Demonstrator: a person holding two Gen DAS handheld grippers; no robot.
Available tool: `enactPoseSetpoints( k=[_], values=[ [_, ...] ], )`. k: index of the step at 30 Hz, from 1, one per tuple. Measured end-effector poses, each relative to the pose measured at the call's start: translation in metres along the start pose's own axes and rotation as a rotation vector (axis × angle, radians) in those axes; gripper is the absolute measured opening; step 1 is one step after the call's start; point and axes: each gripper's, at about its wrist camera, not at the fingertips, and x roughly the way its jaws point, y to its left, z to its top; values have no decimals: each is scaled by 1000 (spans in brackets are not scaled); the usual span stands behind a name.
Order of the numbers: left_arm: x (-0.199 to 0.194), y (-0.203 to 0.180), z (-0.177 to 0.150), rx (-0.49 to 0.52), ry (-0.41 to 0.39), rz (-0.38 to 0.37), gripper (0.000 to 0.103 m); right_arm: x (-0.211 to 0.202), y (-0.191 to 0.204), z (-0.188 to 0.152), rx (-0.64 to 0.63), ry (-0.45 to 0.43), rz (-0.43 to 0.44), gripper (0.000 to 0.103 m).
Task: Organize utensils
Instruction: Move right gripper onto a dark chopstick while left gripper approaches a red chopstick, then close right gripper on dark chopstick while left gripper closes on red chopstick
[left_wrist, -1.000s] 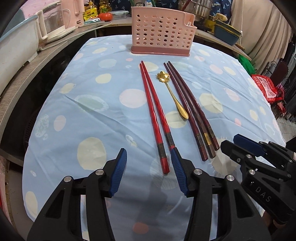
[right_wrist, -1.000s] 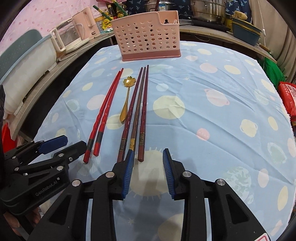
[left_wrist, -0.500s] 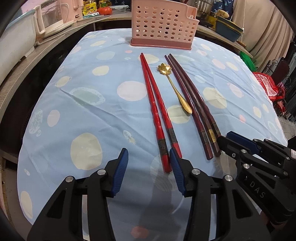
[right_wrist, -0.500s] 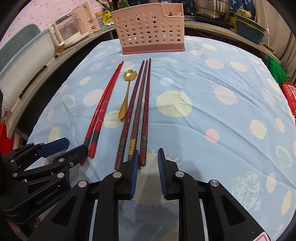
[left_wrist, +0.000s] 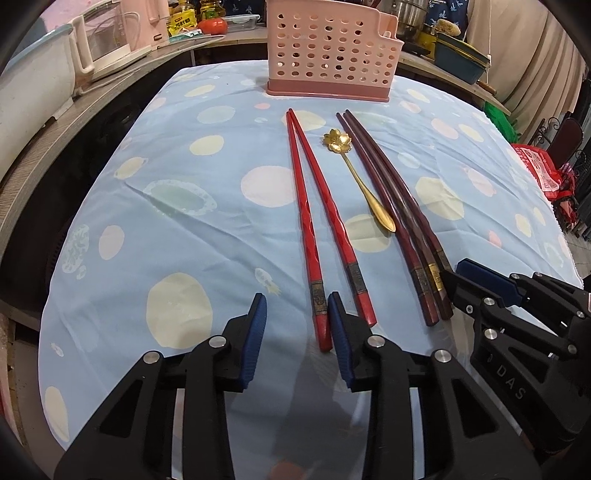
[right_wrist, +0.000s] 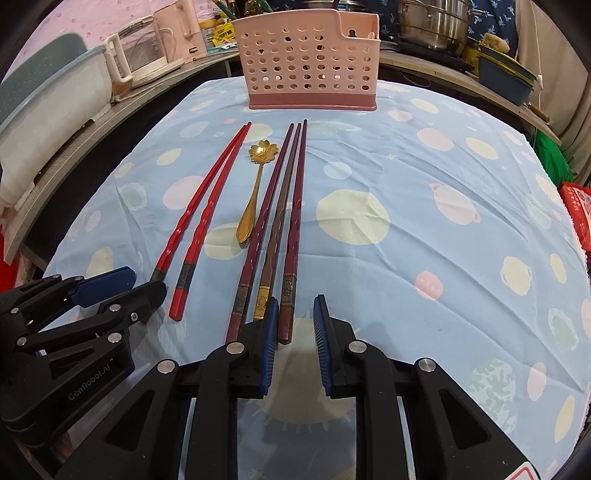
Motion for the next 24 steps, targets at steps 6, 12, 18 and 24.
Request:
enactPoseSetpoints(
  k=[6,12,18,24],
  values=[
    [0,5,0,-15,-2,-3,26,-1,0,-1,-12,-6,-8,11],
    [-1,12,1,-36,-1,-10,14,-3,0,-3,-17,-11,-12,7],
    [-2,16,0,-50,5,-19,7,-6,-5,-5,2,-11,-6,7],
    [-12,20,2,-65,2,-32,7,-20,-12,-3,30,-34,5,7]
  ],
)
